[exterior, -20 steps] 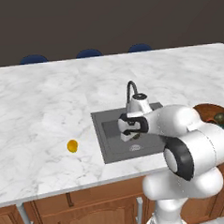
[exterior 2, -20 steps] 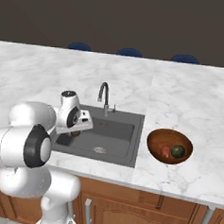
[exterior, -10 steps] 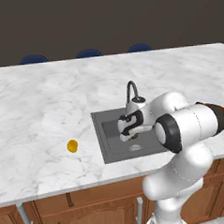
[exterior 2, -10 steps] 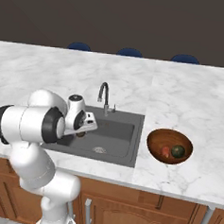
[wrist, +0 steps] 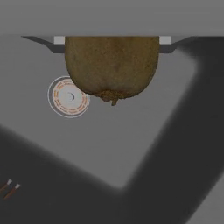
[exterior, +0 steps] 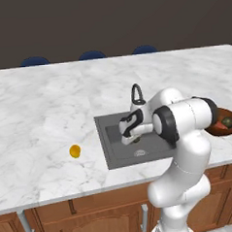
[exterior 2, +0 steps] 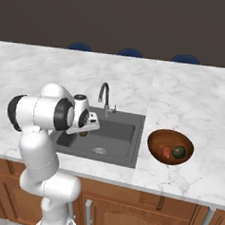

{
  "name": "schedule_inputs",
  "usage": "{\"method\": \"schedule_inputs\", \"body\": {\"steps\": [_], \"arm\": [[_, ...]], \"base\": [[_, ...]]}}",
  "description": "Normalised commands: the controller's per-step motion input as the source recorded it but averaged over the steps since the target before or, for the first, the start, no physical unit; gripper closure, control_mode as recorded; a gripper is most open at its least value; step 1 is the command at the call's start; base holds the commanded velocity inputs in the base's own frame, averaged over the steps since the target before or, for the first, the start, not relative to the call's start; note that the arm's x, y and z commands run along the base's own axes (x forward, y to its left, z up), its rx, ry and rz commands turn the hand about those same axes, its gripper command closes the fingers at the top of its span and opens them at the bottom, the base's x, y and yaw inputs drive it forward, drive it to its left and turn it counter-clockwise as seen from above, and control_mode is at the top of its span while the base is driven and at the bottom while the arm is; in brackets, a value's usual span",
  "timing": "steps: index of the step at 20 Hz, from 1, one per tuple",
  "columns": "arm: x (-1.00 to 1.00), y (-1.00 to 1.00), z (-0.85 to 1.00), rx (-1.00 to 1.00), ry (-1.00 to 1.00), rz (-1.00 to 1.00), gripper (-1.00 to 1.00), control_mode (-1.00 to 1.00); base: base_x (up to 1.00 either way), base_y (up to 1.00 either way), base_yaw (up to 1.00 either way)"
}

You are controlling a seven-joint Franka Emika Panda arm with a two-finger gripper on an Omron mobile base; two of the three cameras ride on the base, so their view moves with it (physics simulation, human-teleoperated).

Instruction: There is a mixed pile of frozen fruits and vegetables on the counter. Locate all the frozen vegetables and place the items in a bowl on the counter. Take all the frozen fruits and defrost them in a running sink.

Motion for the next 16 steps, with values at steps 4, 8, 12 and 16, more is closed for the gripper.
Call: {"method": "schedule_inputs", "body": {"steps": [4,8,12,16], "arm": [[0.34,0.08,-0.37,0.0,0.06,0.0,1.0,-1.0],[0.36,0.02,-0.42,0.0,0.03,0.0,1.0,-1.0],[0.4,0.0,-0.39,0.0,0.04,0.0,1.0,-1.0],[0.36,0.0,-0.27,0.0,0.02,0.0,1.0,-1.0]], "base": [[0.0,0.0,0.0],[0.0,0.0,0.0],[0.0,0.0,0.0],[0.0,0.0,0.0]]}}
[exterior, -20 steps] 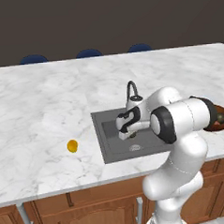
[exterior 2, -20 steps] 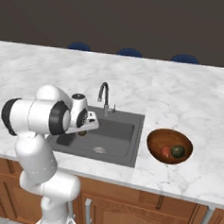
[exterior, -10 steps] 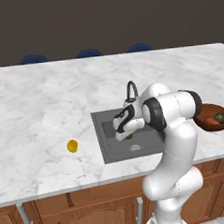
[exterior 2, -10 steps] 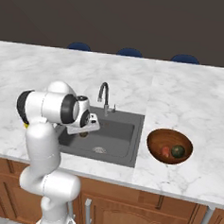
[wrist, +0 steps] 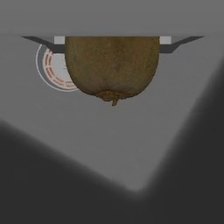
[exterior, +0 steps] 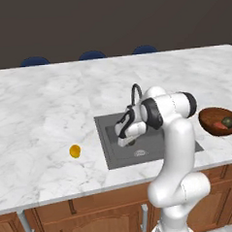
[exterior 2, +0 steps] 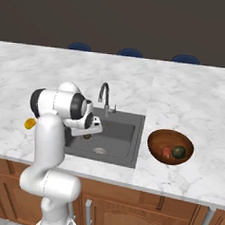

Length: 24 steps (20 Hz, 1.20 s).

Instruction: There is a mixed pile of frozen fruits and vegetables on the counter. Locate all the frozen vegetables and place the items in a bowl on the counter. Take all the frozen fruits and defrost them in a running sink.

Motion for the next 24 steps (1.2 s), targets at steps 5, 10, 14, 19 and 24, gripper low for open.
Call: {"method": "schedule_inputs", "body": {"steps": [5,10,14,19,24], "arm": [[0.23,-0.03,-0.26,-0.01,0.07,-0.11,1.0,-1.0],[0.08,-0.04,-0.26,0.0,0.15,-0.25,1.0,-1.0],[0.4,0.0,-0.27,0.0,0.04,-0.21,1.0,-1.0],[0.32,0.0,-0.33,-0.04,0.0,-0.14,1.0,-1.0],[0.23,0.0,-0.44,-0.09,0.0,-0.09,1.0,-1.0]], "base": [[0.0,0.0,0.0],[0.0,0.0,0.0],[0.0,0.0,0.0],[0.0,0.0,0.0],[0.0,0.0,0.0]]}}
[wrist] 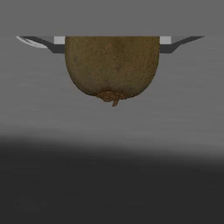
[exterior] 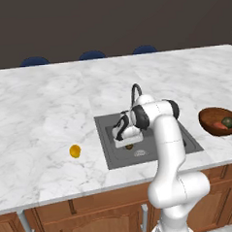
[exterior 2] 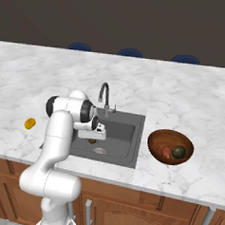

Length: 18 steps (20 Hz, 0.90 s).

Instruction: There is a mixed pile of frozen fruits and vegetables on the counter. Locate all the frozen vegetables and place the items in a bowl on the counter. Take all the frozen fruits and defrost them in a running sink.

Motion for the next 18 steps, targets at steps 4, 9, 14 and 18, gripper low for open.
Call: {"method": "schedule_inputs", "body": {"steps": [4,9,14,18], "arm": [[0.03,0.0,-0.23,0.0,0.0,-0.05,1.0,-1.0],[0.0,0.0,-0.08,0.0,0.0,-0.01,-1.0,-1.0],[0.0,0.0,0.01,-0.01,0.01,-0.02,-1.0,-1.0],[-0.01,0.0,0.12,0.0,0.04,-0.07,-1.0,-1.0]], "base": [[0.0,0.0,0.0],[0.0,0.0,0.0],[0.0,0.0,0.0],[0.0,0.0,0.0]]}}
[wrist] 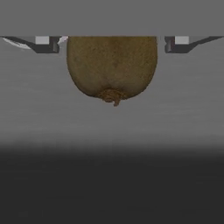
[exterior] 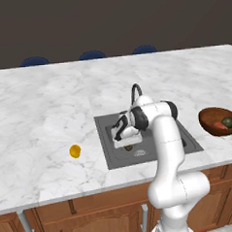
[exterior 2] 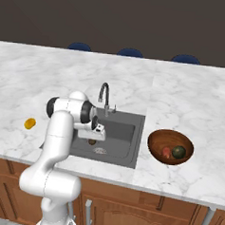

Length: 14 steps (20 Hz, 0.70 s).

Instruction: There is a mixed pile of frozen fruits and vegetables on the counter. Locate all the frozen vegetables and place the items in a bowl on the counter. Take all the frozen fruits and defrost them in a running sink.

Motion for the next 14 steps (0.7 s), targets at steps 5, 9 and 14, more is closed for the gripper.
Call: {"method": "schedule_inputs", "body": {"steps": [5,9,14], "arm": [[-0.07,0.02,0.49,0.05,-0.01,-0.04,-1.0,-1.0],[-0.24,0.09,0.73,0.07,-0.06,0.0,-1.0,-1.0],[-0.2,0.25,0.52,0.02,-0.05,0.0,-1.0,-1.0]], "base": [[0.0,0.0,0.0],[0.0,0.0,0.0],[0.0,0.0,0.0]]}}
